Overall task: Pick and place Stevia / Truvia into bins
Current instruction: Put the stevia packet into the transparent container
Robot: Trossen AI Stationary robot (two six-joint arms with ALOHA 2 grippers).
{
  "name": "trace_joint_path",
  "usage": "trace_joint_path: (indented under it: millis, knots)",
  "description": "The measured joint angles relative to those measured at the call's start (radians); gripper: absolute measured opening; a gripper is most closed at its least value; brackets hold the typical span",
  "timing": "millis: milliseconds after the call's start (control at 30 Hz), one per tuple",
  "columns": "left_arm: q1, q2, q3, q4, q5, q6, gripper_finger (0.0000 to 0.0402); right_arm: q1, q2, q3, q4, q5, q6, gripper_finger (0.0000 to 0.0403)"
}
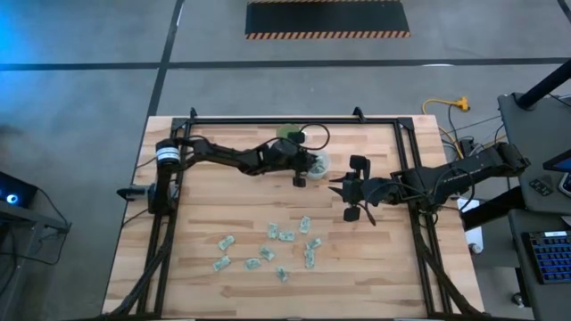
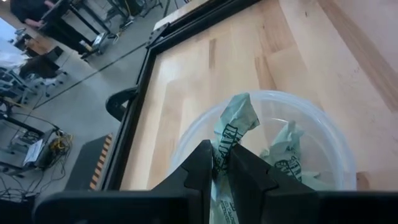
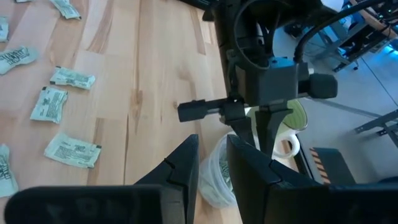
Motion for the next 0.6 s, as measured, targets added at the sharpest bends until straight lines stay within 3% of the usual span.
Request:
trace_joint_path:
  millis: [200,600]
  knots:
    - [0.000,-0.019,-0.004,-0.030,0.000,0.003,0.0049,0.000,0.000,0.000,0.000,0.000,0.007,0.0073]
    - [0.000,-0.029,-0.003,-0.069,-0.011,0.002,0.0180,0.000,0.000,0.000,-0.003,0.000,0.017,0.0073]
